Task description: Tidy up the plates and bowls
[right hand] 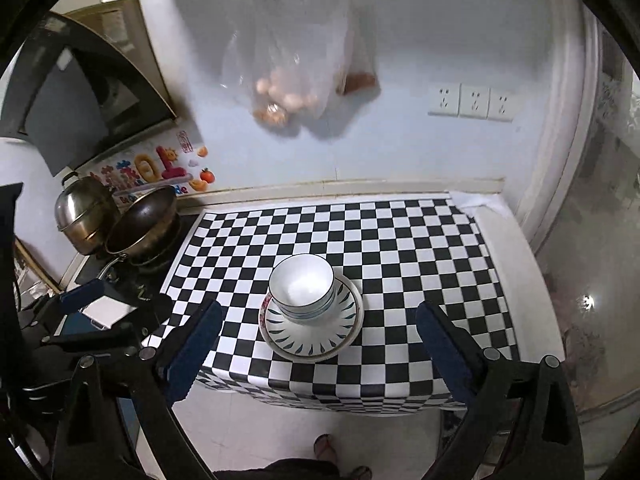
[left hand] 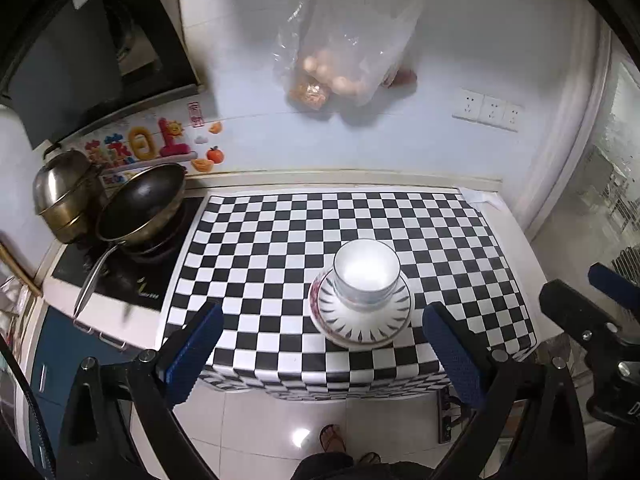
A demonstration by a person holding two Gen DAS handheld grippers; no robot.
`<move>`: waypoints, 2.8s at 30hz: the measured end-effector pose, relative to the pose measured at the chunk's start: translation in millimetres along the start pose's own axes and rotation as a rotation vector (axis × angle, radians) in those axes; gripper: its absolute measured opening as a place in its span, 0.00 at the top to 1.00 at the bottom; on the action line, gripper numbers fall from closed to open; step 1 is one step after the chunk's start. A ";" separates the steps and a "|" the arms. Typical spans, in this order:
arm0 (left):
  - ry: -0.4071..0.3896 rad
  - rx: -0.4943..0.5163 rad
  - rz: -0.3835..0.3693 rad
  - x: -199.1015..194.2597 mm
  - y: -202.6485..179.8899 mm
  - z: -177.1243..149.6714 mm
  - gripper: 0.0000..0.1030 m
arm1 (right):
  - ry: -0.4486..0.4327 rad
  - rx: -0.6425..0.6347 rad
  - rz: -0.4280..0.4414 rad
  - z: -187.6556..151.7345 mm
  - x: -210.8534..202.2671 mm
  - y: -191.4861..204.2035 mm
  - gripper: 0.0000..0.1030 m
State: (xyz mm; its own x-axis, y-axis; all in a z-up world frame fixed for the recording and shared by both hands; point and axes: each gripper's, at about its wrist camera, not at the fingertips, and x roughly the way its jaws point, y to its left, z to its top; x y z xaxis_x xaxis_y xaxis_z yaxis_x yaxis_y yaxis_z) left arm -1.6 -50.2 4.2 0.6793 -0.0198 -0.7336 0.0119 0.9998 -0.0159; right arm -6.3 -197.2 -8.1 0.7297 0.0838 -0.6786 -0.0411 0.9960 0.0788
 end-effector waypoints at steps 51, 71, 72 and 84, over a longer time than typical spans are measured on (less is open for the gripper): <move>-0.086 -0.057 0.041 -105.9 -5.0 -66.0 0.01 | -0.110 -0.052 -0.030 -59.0 -127.3 -13.8 0.03; -0.090 -0.048 0.039 -106.9 -3.6 -63.9 0.01 | -0.118 -0.047 -0.039 -55.7 -126.8 -19.6 0.03; -0.088 -0.047 0.037 -107.0 -3.0 -62.7 0.01 | -0.118 -0.047 -0.039 -55.5 -126.7 -19.7 0.03; -0.089 -0.039 0.033 -106.3 4.6 -57.2 0.01 | -0.123 -0.045 -0.045 -54.2 -125.7 -19.0 0.03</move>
State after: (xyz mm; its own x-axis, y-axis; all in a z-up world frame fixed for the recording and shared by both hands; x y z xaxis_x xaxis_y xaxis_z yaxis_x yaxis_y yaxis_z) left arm -115.8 -43.6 43.2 0.7413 0.0152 -0.6711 -0.0387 0.9990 -0.0202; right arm -134.3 -225.1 36.1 0.8097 0.0379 -0.5856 -0.0352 0.9993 0.0159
